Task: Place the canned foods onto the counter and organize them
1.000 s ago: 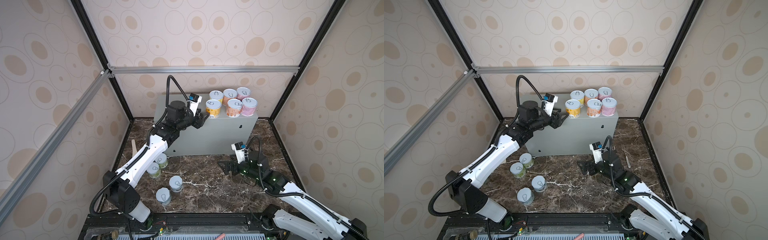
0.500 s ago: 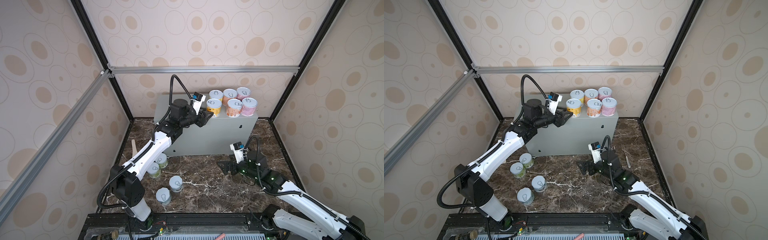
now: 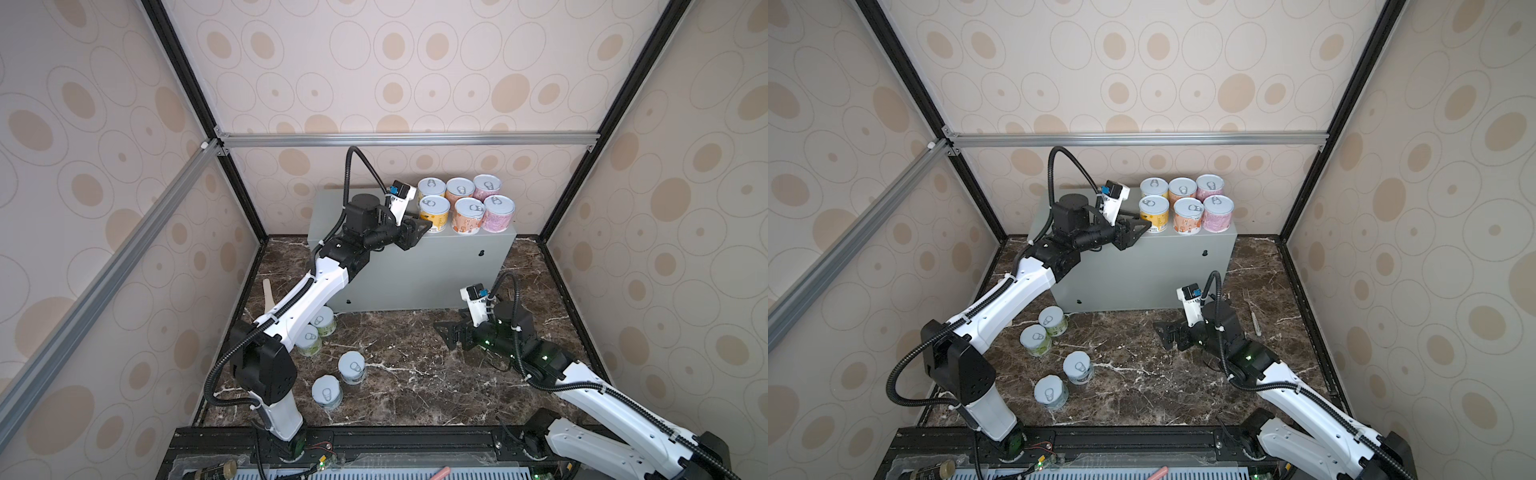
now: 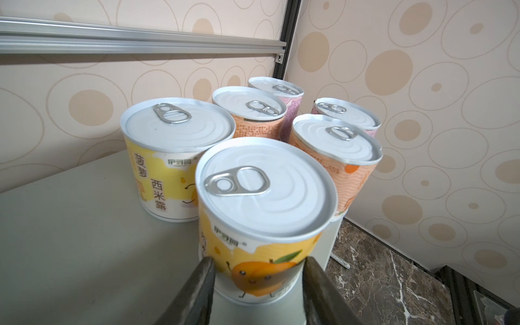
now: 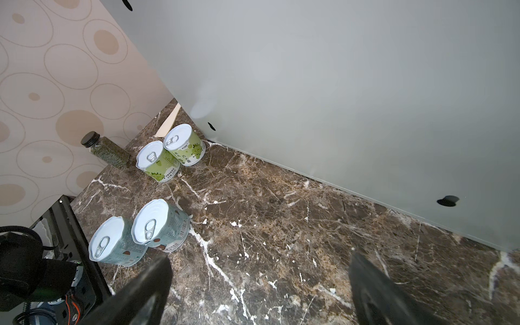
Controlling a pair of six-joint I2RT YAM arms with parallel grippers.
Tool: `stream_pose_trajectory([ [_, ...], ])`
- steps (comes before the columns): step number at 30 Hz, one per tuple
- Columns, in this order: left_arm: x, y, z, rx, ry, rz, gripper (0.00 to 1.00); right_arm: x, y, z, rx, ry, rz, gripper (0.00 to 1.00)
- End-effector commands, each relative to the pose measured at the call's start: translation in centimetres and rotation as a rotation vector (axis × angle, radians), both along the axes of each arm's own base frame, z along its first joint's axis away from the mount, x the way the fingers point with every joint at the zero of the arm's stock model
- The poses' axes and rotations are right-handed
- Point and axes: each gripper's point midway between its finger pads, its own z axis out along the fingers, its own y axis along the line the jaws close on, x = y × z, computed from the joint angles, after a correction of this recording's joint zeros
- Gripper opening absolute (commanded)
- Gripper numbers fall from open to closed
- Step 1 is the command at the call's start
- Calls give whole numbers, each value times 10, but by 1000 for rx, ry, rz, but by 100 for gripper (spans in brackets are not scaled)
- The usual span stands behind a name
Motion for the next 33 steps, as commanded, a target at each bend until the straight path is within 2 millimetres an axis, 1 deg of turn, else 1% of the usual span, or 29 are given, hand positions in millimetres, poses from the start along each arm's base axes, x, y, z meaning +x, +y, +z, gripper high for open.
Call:
stream_pose_trajectory([
  [1, 0, -4, 23, -32, -50, -16, 50, 0, -4, -2, -12, -13, -6, 100],
  [11, 1, -12, 17, -18, -44, -27, 50, -1, -6, -2, -21, -15, -11, 99],
  [14, 0, -11, 20, -18, -50, -25, 51, -1, -6, -1, -21, -20, -12, 99],
  [17, -1, -9, 24, -17, -54, -18, 56, -2, -7, 0, -20, -20, -14, 99],
  [23, -9, 1, 38, -18, -79, 10, 78, -6, -7, 4, -31, -8, 6, 99],
  [27, -18, 8, 49, -20, -96, 20, 83, -18, 3, 5, -51, 4, 99, 99],
  [30, -29, 14, 58, -34, -107, 20, 89, -23, 6, 1, -98, -1, 120, 99],
  [33, -36, 26, 64, -39, -115, 60, 93, -29, 8, -4, -159, 12, 123, 99],
])
